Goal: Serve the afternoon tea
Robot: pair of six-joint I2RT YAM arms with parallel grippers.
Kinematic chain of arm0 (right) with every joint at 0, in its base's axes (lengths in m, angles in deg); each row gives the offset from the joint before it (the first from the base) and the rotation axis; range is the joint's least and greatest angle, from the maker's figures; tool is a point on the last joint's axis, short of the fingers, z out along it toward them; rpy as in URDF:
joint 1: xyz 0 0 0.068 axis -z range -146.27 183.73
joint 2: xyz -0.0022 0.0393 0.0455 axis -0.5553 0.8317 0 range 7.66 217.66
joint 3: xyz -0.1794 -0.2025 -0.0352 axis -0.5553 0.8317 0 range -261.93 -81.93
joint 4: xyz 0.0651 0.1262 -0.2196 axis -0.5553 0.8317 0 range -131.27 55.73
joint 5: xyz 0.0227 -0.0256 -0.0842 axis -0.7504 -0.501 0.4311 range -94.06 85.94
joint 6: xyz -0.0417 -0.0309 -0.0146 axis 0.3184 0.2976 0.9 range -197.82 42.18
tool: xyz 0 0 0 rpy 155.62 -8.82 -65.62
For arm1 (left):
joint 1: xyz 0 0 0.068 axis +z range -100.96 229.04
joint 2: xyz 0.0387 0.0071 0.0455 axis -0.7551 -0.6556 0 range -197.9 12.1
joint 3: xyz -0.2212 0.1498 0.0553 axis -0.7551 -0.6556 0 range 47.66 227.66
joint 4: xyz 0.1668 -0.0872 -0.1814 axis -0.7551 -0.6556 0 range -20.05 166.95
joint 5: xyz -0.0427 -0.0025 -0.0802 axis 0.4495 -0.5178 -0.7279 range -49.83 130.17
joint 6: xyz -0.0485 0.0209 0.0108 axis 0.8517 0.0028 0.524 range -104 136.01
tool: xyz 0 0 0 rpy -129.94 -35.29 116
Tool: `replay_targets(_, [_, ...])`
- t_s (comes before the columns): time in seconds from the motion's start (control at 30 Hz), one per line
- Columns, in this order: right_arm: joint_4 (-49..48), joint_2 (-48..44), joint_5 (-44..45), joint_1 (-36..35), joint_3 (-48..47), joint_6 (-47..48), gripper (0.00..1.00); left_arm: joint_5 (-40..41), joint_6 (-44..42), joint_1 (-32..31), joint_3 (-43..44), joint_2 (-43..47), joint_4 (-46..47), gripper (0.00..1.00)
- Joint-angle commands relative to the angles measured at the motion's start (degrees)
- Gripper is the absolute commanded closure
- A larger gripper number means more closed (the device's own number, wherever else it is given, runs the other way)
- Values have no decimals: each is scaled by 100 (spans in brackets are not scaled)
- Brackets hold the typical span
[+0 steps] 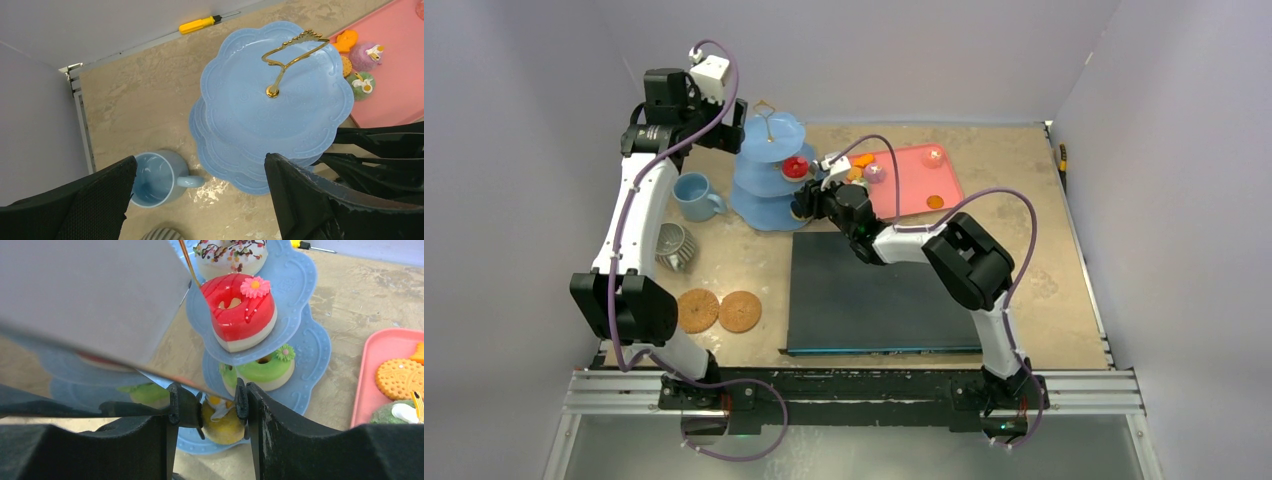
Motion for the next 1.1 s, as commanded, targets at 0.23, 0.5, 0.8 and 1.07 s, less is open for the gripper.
replay_targets(0.23, [-632,354,349,-31,-500,-404,50,-181,-55,9,-170,176,282,1])
replay_targets(0.5, [-682,226,555,-27,-290,-459,37,-226,-56,8,-191,196,300,1])
replay_targets(0.8, [-569,-709,417,-28,634,-473,29,-313,-2,2,-221,192,320,1])
replay_targets(1.07, [-476,-1616,555,364,1431,-470,30,-327,-8,9,-227,225,302,1])
